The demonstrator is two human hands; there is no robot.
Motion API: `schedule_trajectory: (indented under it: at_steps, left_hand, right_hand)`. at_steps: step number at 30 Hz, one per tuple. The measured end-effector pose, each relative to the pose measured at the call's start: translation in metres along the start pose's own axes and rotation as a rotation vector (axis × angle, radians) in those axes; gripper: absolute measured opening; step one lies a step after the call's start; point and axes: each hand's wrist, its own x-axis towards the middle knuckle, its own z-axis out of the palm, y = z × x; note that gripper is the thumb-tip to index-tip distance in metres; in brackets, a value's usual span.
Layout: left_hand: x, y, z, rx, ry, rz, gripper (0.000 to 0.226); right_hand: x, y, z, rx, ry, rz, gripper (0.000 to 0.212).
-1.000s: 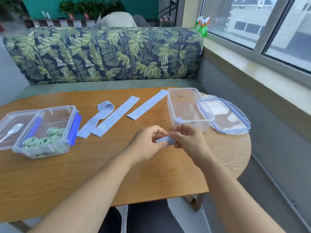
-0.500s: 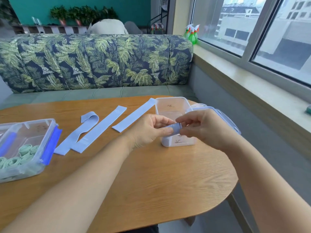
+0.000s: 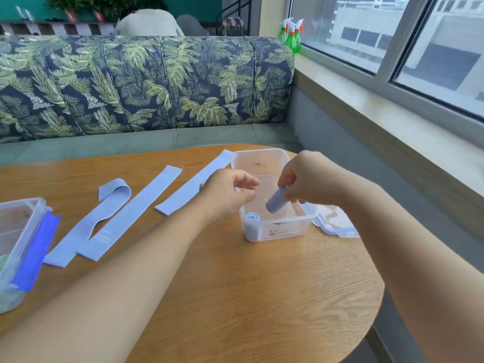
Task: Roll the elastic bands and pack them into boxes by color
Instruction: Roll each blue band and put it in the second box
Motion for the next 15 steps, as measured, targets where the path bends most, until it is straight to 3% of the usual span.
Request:
schedule_trajectory:
  at_steps: [2,4,7,11,15]
  left_hand:
    - [0.004,0.0,0.005,0.379,0.043,-0.019,0.011]
    - [0.009,0.001,0.01,0.56,0.012,0.023,0.013]
    - [0.017,-0.001,0.015,0.656,-0.072,0.059,0.013]
    - [0.025,-0.003,0.02,0.712,-0.14,0.013,0.005]
    - [0.028,0.004,0.021,0.744,-0.221,0.009,0.006]
  right_hand:
    - [0.01,-0.002,0.012,-0.144,-0.128,0.045,0.019]
    - [0.021,0.0,0.026,-0.191,-0.176,0.056,0.019]
    - [0.038,0.004,0.042,-0.21,-0.208,0.081,0.007]
    - [0.052,0.004,0.056,-0.312,-0.261,0.104,0.032]
    - [0.056,0.001,0.059,-0.301,-0.302,0.09,0.027]
